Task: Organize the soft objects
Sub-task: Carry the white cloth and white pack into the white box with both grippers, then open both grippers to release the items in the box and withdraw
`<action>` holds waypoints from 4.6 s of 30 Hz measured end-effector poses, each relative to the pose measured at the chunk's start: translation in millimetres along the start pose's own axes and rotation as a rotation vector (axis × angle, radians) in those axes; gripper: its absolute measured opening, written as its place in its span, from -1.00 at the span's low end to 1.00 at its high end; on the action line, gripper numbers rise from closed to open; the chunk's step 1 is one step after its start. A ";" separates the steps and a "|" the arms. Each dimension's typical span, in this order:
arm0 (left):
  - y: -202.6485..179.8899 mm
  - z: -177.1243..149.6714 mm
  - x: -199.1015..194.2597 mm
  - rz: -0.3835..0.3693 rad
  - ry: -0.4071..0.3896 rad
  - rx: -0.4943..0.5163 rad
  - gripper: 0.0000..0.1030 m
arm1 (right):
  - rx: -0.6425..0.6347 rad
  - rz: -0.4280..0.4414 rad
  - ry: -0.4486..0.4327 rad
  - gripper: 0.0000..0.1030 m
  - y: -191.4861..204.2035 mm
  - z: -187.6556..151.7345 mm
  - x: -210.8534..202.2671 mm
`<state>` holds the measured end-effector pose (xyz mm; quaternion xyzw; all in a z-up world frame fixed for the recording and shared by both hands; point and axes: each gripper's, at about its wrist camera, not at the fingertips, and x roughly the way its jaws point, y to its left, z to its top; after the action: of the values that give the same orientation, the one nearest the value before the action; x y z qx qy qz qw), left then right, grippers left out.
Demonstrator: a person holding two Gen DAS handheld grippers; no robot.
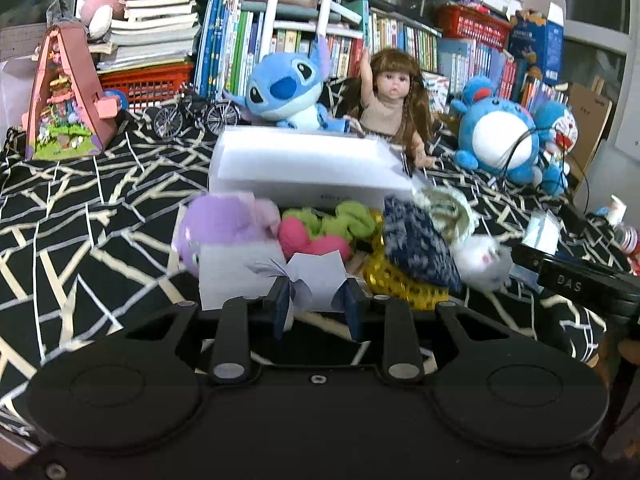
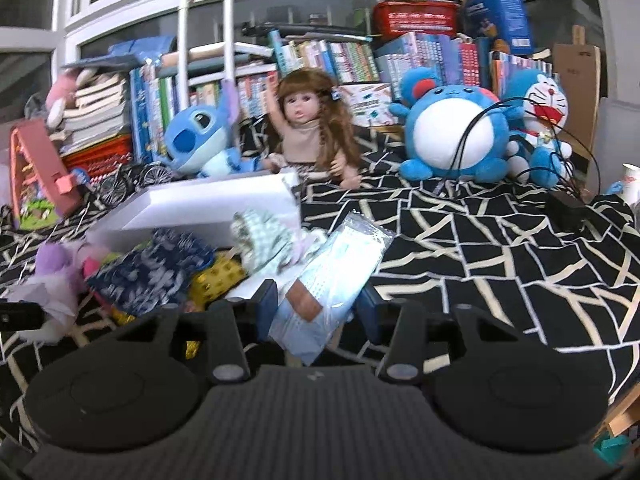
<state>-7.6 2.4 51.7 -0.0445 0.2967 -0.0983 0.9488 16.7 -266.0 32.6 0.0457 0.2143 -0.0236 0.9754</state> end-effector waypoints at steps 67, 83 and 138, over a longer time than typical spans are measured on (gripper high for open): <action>49.2 113.1 78.6 -0.042 -0.012 -0.094 -0.47 | 0.052 0.075 0.201 -0.27 -44.9 79.7 105.4; 43.5 169.4 188.8 -0.040 0.105 -0.169 -0.47 | 0.195 0.252 0.347 -0.26 39.3 123.9 206.9; 29.1 122.3 117.3 -0.002 0.009 -0.066 0.73 | 0.032 0.413 0.150 0.71 40.1 94.7 113.6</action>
<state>161.3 9.0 82.8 -0.0755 0.3038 -0.0895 0.9455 161.8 -238.6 73.6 0.1058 0.2720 0.1770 0.9399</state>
